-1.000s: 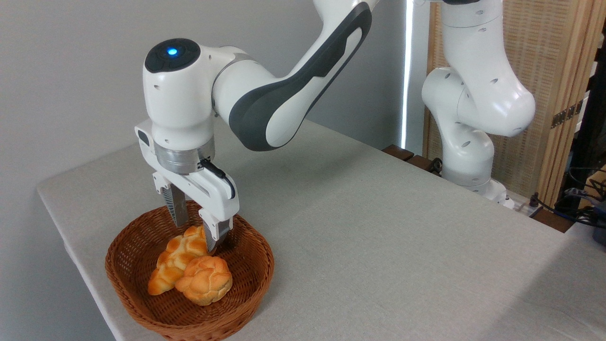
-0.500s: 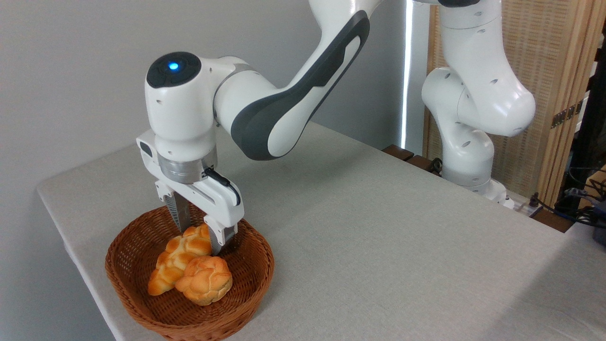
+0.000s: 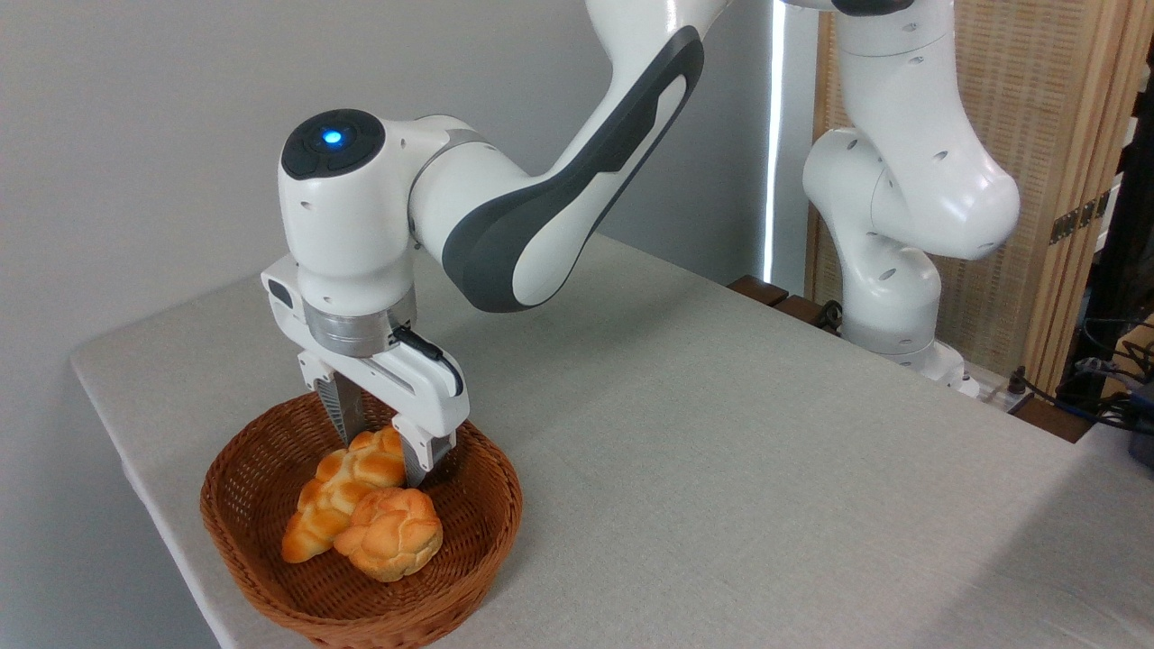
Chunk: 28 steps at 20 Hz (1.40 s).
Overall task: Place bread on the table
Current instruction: 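Close the gripper on the end of the braided roll, then lift the braided roll out of the basket and carry it beside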
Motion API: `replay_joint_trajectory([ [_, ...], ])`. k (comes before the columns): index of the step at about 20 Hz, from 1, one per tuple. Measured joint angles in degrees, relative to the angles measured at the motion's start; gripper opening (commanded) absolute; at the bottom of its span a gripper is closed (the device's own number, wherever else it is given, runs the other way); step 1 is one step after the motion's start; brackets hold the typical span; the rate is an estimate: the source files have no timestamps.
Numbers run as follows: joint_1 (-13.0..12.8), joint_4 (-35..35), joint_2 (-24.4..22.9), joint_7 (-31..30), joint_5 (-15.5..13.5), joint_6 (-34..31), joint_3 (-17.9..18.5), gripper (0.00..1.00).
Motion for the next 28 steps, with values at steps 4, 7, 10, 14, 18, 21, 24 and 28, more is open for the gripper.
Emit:
replay_joint_trajectory([
  [4,0.2,0.0,0.0,0.0,0.0,0.0,0.0,0.4],
  [7,0.3,0.0,0.0,0.0,0.0,0.0,0.1,0.35],
  [10,0.4,0.0,0.0,0.0,0.0,0.0,0.1,0.35],
  [14,0.4,0.0,0.0,0.0,0.0,0.0,0.1,0.32],
  [18,0.4,0.1,0.0,0.0,0.0,0.0,0.1,0.31],
  [21,0.4,0.3,-0.2,0.0,0.0,0.0,0.1,0.32],
  [24,0.4,0.7,-0.9,0.0,0.0,0.0,0.2,0.32],
  [28,0.5,0.9,-2.9,0.0,0.0,-1.1,0.2,0.32],
])
